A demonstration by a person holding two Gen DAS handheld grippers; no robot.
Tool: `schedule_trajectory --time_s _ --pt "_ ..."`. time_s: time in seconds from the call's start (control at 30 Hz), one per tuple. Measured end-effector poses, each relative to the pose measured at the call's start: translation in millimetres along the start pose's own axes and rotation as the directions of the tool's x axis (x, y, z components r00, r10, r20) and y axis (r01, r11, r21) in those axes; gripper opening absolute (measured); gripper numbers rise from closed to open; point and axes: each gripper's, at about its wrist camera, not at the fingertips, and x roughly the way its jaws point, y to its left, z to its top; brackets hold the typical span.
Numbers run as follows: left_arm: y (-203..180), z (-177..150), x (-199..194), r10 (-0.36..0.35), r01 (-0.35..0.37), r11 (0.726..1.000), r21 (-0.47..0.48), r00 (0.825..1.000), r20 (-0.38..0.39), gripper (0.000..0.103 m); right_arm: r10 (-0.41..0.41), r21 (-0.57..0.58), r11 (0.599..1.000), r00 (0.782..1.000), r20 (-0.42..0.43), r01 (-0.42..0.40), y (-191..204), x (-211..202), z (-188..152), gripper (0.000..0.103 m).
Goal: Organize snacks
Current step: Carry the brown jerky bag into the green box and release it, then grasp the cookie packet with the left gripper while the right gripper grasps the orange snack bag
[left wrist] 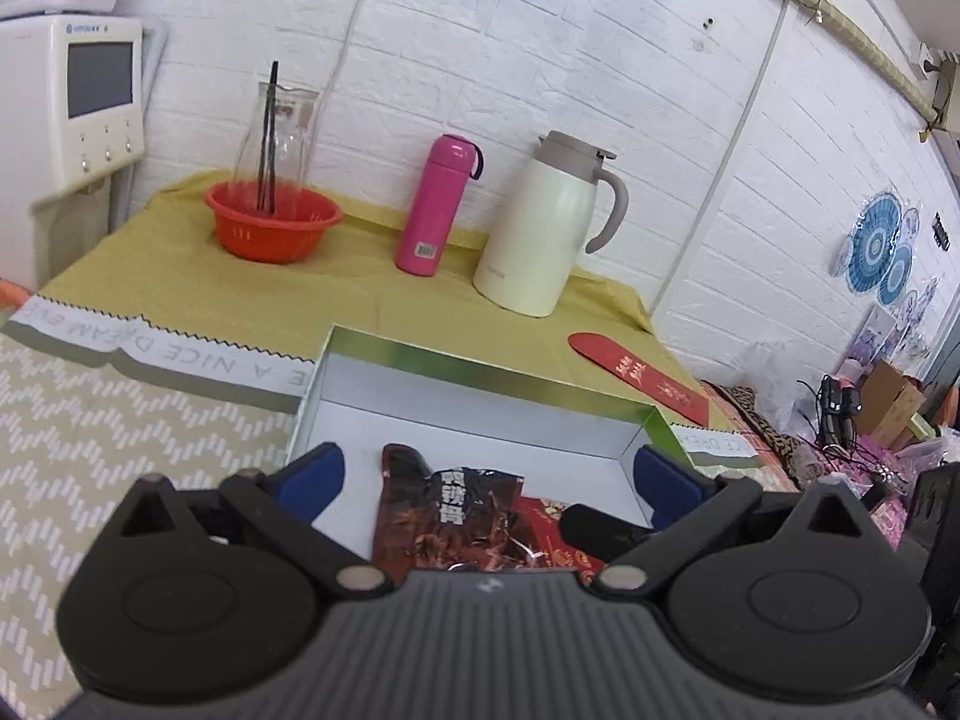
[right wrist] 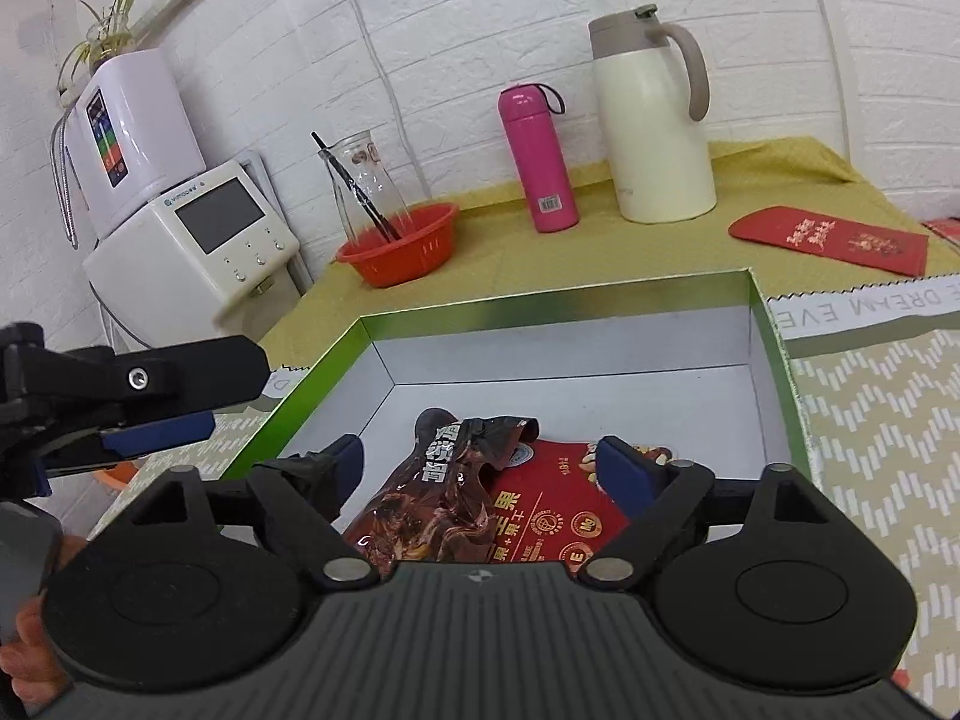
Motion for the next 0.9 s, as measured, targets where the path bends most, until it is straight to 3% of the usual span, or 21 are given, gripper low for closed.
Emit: schedule_trajectory --time_s 0.37,0.7,0.9 --pt "-12.7 -16.0 -41.3 0.031 -0.032 0.998 0.056 0.999 0.011 0.102 0.007 0.048 0.999 1.000 0.005 -0.007 4.6 -40.4 -12.8 0.103" --pt "-11.1 -43.3 -119.3 -0.007 0.001 0.997 0.077 0.997 0.078 0.102 0.064 0.039 0.997 0.996 0.065 -0.066 21.7 -115.4 -43.6 0.103" --pt "10.1 -85.0 -140.3 0.003 -0.003 1.000 -0.003 0.998 0.055 0.102 0.046 0.003 0.999 0.996 0.074 -0.046 25.9 -135.9 -80.2 0.103"
